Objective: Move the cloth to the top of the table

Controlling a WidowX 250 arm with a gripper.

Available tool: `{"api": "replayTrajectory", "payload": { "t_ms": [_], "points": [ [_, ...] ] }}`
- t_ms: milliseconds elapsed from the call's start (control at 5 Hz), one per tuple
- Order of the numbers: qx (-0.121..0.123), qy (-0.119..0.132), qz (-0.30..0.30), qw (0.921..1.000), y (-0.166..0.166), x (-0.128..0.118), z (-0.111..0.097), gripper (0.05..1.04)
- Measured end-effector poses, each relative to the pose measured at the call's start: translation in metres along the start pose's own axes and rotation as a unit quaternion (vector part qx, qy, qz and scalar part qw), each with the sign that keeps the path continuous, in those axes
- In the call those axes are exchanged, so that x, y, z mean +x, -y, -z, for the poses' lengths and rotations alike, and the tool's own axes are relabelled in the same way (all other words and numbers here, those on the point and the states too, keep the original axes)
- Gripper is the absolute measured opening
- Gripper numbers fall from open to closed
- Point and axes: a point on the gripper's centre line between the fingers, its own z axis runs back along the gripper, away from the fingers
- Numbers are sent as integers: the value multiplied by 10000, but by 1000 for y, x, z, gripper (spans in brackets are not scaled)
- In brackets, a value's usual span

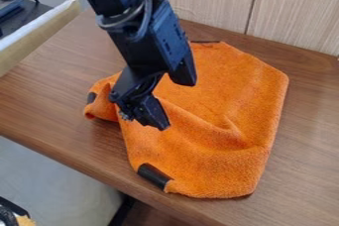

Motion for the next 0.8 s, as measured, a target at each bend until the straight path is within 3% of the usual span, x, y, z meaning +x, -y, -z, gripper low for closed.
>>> {"api": "replayTrajectory", "payload": {
  "t_ms": [200,600,800],
  "points": [
    [-66,10,-42,10000,1,0,3,1000],
    [-76,-25,161,9998,-33,8,17,1000],
    [-127,-421,136,9989,-48,1,33,1000]
  ]
}}
